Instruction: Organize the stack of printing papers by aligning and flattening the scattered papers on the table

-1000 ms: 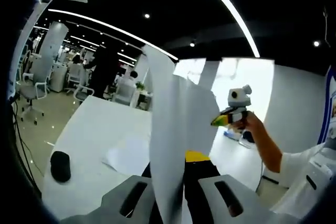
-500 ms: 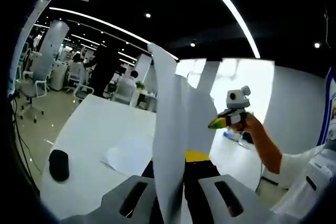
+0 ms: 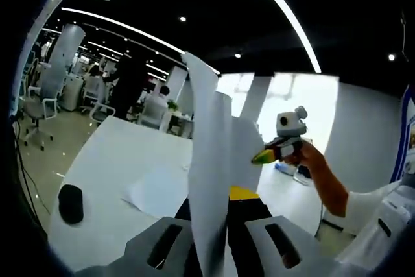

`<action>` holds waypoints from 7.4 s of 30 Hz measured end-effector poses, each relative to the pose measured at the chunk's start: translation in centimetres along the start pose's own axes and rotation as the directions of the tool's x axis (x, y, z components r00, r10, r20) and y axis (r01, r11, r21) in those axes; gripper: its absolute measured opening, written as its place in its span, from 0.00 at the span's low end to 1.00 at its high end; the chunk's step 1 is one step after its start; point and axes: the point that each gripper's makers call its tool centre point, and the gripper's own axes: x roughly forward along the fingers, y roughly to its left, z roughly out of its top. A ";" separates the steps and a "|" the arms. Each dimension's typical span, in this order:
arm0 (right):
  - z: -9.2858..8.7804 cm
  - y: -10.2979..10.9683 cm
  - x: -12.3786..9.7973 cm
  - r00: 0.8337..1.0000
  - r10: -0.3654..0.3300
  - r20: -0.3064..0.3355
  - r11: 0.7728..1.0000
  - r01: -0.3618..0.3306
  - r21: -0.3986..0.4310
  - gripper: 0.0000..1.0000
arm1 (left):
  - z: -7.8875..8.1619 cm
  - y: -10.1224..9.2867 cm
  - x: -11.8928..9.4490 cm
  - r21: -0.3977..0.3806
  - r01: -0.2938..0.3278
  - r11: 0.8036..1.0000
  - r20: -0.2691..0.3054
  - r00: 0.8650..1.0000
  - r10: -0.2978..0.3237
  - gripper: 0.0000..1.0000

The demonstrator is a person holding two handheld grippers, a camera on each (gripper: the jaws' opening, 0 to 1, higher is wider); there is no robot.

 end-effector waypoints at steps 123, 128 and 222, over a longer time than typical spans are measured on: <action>-0.6 2.9 6.9 0.967 0.138 -0.215 0.990 -0.125 0.069 0.00 | -3.6 3.6 -0.3 -0.574 0.127 0.809 0.118 0.990 -0.072 0.16; -0.5 3.0 7.0 0.967 0.141 -0.213 0.989 -0.130 0.067 0.00 | -3.5 3.4 -0.3 -0.572 0.129 0.810 0.119 0.990 -0.073 0.16; -0.1 3.2 8.6 0.980 0.082 -0.181 0.983 -0.109 -0.144 0.32 | -3.1 1.9 0.3 -0.536 0.175 0.826 0.144 0.983 -0.115 0.06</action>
